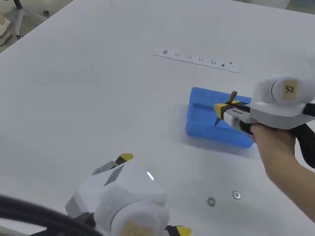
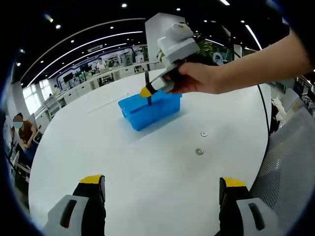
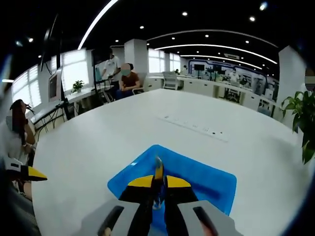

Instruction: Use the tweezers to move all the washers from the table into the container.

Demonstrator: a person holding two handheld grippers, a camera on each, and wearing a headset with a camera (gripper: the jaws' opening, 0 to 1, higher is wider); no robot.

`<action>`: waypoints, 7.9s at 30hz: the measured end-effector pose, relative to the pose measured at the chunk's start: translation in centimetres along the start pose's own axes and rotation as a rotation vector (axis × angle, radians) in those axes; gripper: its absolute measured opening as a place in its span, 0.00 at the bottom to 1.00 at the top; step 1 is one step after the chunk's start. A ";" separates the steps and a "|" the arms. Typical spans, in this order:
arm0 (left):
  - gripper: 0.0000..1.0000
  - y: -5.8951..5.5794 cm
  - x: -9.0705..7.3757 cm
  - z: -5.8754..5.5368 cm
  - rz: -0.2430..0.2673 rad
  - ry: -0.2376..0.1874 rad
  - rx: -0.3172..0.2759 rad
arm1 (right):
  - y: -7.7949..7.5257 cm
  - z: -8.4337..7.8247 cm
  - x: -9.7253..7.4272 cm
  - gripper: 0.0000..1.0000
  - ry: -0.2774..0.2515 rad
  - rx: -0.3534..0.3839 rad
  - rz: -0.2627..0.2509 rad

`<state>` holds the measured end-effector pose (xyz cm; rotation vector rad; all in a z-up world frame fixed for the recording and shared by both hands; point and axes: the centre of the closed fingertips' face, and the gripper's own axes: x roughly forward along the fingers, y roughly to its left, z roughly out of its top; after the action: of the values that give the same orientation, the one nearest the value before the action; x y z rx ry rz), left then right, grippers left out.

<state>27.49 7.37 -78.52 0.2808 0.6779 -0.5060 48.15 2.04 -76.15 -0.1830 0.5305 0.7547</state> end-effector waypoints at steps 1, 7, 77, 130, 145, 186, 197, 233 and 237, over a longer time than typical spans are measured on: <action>0.99 0.0 0.0 0.0 0.000 0.001 0.000 | 0.0 -0.1 0.1 0.03 0.001 -0.002 -0.001; 0.99 0.1 0.0 0.0 0.001 0.001 -0.006 | 0.0 -0.5 0.1 0.03 0.001 -0.011 -0.006; 0.99 0.0 -0.4 0.3 0.011 -0.010 0.013 | 9.6 -8.2 -10.7 0.05 0.081 0.055 0.116; 0.99 -0.3 -0.3 0.0 0.005 0.008 0.044 | 8.1 -3.2 -11.2 0.04 -0.003 0.056 0.077; 0.99 -0.4 -0.2 -0.1 -0.001 0.014 0.042 | 4.8 1.4 -10.9 0.04 -0.082 0.015 0.026; 0.99 -1.3 0.5 -0.8 -0.039 0.045 0.070 | -1.7 -0.5 -1.4 0.04 -0.007 -0.002 -0.060; 0.99 -1.3 0.7 -1.0 -0.040 0.051 0.068 | -2.3 -1.4 -1.3 0.04 0.001 0.044 -0.066; 0.99 -1.6 0.5 -1.2 -0.051 0.066 0.087 | 1.9 1.3 -10.9 0.04 -0.120 -0.003 -0.045; 0.99 -1.6 0.5 -1.3 -0.052 0.069 0.089 | 2.4 -0.4 -11.5 0.04 -0.096 0.021 -0.054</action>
<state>26.31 6.31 -79.98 0.3660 0.7323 -0.5792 39.33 -3.29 -70.40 -0.1409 0.4404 0.7012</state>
